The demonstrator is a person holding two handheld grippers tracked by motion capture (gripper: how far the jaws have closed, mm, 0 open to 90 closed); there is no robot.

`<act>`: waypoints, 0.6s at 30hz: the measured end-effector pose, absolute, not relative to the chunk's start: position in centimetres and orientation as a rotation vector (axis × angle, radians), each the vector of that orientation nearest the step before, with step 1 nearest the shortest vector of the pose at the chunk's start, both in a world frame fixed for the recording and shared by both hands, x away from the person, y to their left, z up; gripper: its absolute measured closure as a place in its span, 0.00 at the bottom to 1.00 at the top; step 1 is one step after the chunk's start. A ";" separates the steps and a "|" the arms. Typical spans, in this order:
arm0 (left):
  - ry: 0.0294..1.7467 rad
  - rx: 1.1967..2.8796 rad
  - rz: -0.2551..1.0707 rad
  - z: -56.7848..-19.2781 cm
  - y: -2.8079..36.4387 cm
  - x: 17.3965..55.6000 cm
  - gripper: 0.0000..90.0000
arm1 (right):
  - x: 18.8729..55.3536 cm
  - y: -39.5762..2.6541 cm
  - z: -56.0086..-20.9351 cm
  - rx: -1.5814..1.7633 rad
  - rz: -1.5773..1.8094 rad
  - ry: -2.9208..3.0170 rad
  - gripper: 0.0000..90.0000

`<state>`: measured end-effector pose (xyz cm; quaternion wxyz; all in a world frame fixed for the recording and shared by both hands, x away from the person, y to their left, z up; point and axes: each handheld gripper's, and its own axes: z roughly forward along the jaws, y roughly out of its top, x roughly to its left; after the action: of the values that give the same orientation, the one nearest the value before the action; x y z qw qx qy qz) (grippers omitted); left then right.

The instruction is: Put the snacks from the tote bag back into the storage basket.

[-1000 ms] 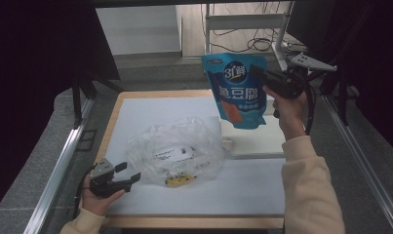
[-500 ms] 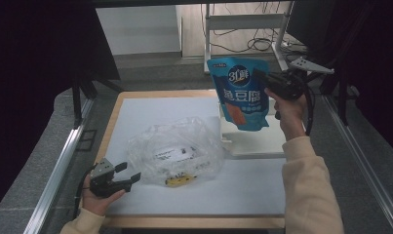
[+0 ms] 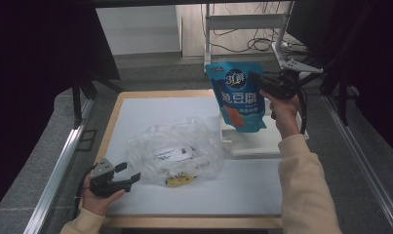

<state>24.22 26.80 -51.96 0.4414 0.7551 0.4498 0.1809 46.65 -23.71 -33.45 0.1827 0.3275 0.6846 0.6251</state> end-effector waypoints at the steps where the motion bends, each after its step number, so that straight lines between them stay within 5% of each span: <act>1: 1.117 1.875 0.448 -52.0 26.8 24.2 0.33 | 46.8 -23.7 -33.7 0.925 1.764 1.938 0.99; 18: 1.125 1.877 0.448 -52.1 26.9 24.4 0.33 | 48.9 -24.0 -36.3 0.967 1.769 1.969 0.99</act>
<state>24.42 26.94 -52.10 0.4385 0.7553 0.4525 0.1804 48.92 -23.98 -36.26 0.1609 0.3387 0.6896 0.6195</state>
